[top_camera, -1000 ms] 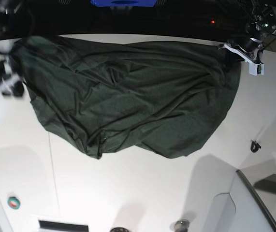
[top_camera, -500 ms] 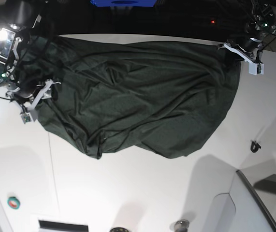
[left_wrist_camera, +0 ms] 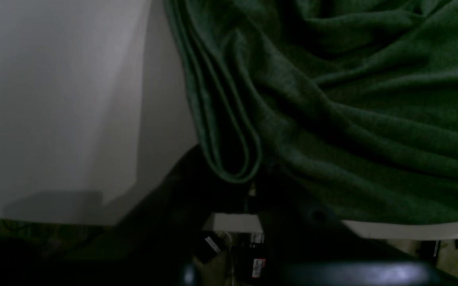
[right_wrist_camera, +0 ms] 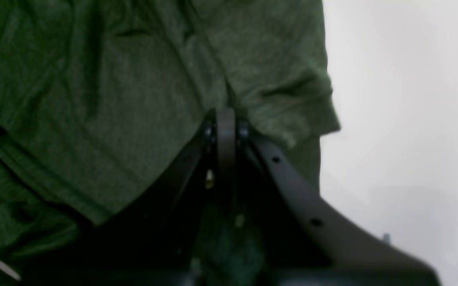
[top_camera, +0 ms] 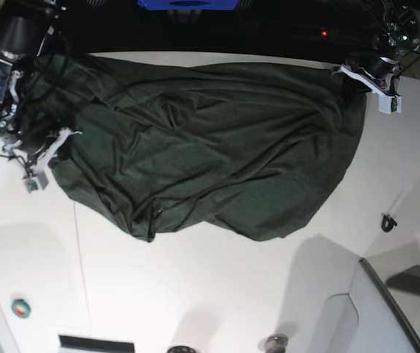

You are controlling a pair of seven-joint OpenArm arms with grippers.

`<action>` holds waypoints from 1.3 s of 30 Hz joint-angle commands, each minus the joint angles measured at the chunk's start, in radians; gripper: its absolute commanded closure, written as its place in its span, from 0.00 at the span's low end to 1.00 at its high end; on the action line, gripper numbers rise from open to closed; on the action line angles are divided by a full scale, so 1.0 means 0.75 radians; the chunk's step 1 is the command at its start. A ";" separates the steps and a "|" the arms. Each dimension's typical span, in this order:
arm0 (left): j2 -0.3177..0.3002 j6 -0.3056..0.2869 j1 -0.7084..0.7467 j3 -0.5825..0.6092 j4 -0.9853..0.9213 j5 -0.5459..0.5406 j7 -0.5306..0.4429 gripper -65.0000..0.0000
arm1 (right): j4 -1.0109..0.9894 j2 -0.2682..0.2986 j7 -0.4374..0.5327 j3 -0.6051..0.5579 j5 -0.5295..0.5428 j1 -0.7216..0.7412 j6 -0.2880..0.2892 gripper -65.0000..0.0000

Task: Layout the t-shirt on the table in an organized manner, then fold the t-shirt properly
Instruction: 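Drag the grasped shirt corner outward with the right gripper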

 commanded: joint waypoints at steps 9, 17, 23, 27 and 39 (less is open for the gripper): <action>-0.017 -0.006 0.004 -0.002 0.017 -0.014 -0.022 1.00 | -0.025 0.080 0.169 0.003 0.015 0.035 -0.085 0.83; -0.017 -0.006 0.004 -0.002 0.017 -0.014 -0.022 1.00 | 0.026 0.033 0.173 -0.006 0.011 0.002 -0.091 0.53; -0.021 -0.006 0.004 -0.004 0.017 -0.014 -0.022 1.00 | -0.068 0.035 0.173 -0.006 0.011 0.043 -0.091 0.53; -0.021 -0.006 0.004 -0.006 0.017 -0.014 -0.022 1.00 | -0.119 0.062 0.173 -0.006 0.011 0.076 -0.091 0.82; -0.027 -0.008 0.020 -0.002 0.019 -0.014 -0.022 1.00 | -0.325 0.199 0.177 0.005 0.013 0.225 -0.183 0.99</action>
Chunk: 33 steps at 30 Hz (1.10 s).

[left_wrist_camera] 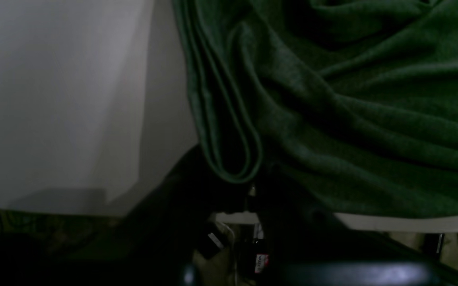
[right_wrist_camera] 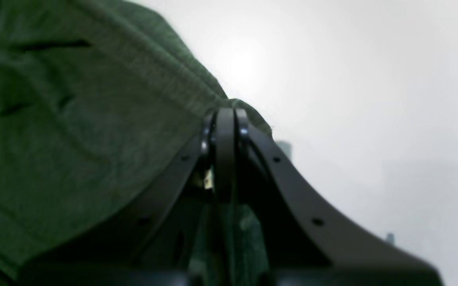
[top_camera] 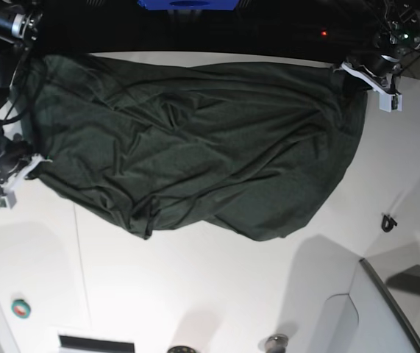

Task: Layout the t-shirt on the table in an organized manner, then fold the t-shirt properly
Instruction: 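Drag the grasped shirt corner outward with the right gripper, then pull the shirt side outward with the right gripper, straightening it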

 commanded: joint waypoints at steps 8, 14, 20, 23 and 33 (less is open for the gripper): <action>-0.012 -0.006 0.005 -0.006 0.020 -0.014 -0.022 1.00 | 0.009 0.017 0.091 0.006 0.015 0.044 -0.195 0.99; -0.014 -0.003 0.009 -0.012 0.030 -0.012 -0.022 1.00 | 0.086 -0.045 0.093 0.110 0.017 0.042 -0.273 0.89; -0.014 -0.001 0.067 -0.016 0.077 -0.014 -0.022 0.75 | 0.365 -0.106 0.086 0.106 0.017 -0.065 -0.240 0.52; -0.014 -0.001 0.081 -0.018 0.108 -0.014 -0.022 0.50 | 0.459 -0.133 0.084 0.057 0.017 -0.093 -0.230 0.52; -0.029 -0.001 0.067 -0.241 0.194 -0.023 -0.022 0.36 | 0.342 -0.055 0.084 -0.299 0.010 0.025 -0.228 0.52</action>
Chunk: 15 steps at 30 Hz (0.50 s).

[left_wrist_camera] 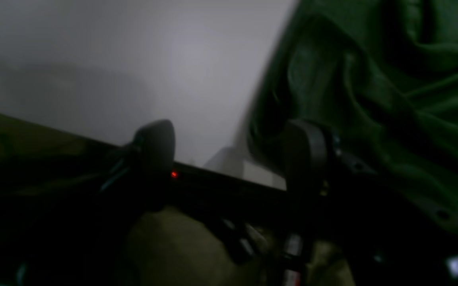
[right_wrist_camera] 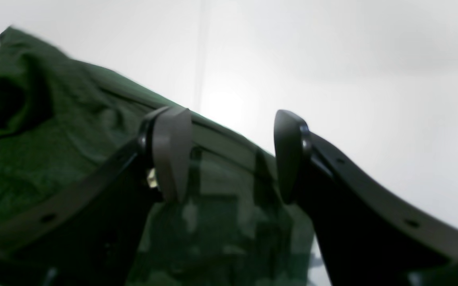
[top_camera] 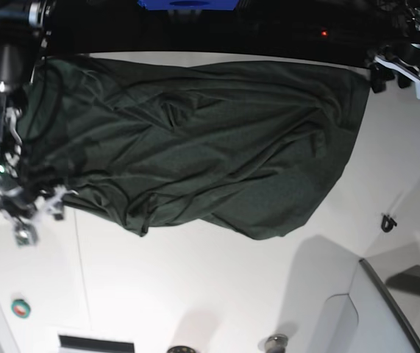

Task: Layout the t-shirt on the table in an organized manner, then fold the t-shirt properly
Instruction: 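Pull the shirt side outward with the right gripper, straightening it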

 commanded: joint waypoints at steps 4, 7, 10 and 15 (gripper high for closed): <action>-0.008 -0.016 -0.063 0.017 0.093 -0.026 -0.035 0.37 | -0.198 0.035 0.030 -0.077 0.001 0.146 0.003 0.52; -0.016 -0.016 -0.118 0.086 0.095 0.001 -0.035 0.37 | -0.269 0.080 0.030 -0.149 -0.001 0.186 0.001 0.51; -0.016 -0.016 -0.190 0.176 0.083 0.082 -0.035 0.37 | -0.286 0.094 0.030 -0.210 -0.001 0.197 -0.001 0.51; -0.006 -0.016 -0.358 0.324 -0.079 0.256 -0.035 0.46 | -0.286 0.094 0.028 -0.229 -0.001 0.197 -0.005 0.52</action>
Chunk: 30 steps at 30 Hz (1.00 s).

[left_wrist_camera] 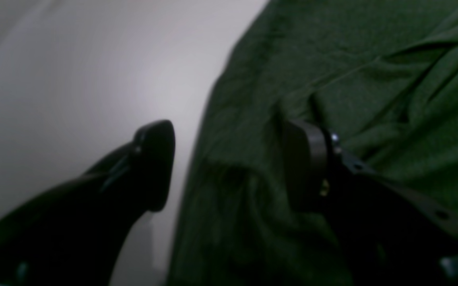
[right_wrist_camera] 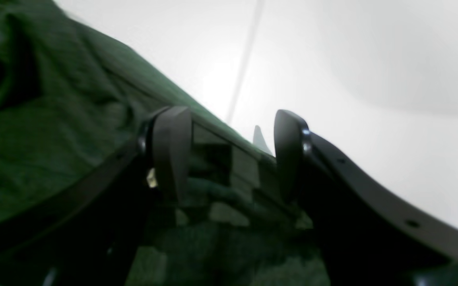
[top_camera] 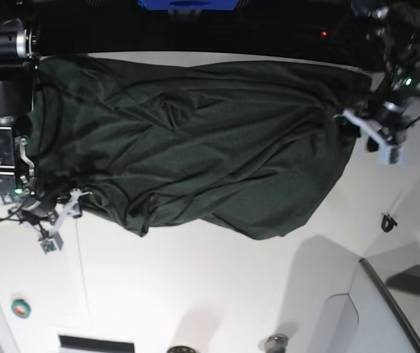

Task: Layout the t-shirt on the table in an organized manner, then fold the t-shirt properly
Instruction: 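Pull the shirt side outward with the right gripper, straightening it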

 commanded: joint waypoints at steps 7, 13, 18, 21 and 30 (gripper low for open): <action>-0.016 -0.009 -0.102 0.042 -0.135 0.043 -0.024 0.82 | -0.075 0.018 0.030 -0.025 0.002 0.075 -0.005 0.52; -0.018 -0.009 -0.094 0.033 -0.141 0.045 -0.026 0.84 | -0.265 0.010 0.087 -0.028 0.002 0.180 -0.005 0.52; -0.023 -0.009 -0.088 0.033 -0.146 0.045 -0.028 0.84 | -0.361 0.018 0.108 -0.030 0.002 0.219 -0.005 0.79; -0.027 -0.009 -0.088 0.031 -0.188 0.045 -0.028 0.84 | -0.394 0.020 0.108 -0.030 0.002 0.233 -0.005 0.92; -0.035 -0.009 -0.086 0.029 -0.227 0.045 -0.030 0.84 | -0.402 0.061 0.114 -0.019 0.002 0.237 -0.148 0.99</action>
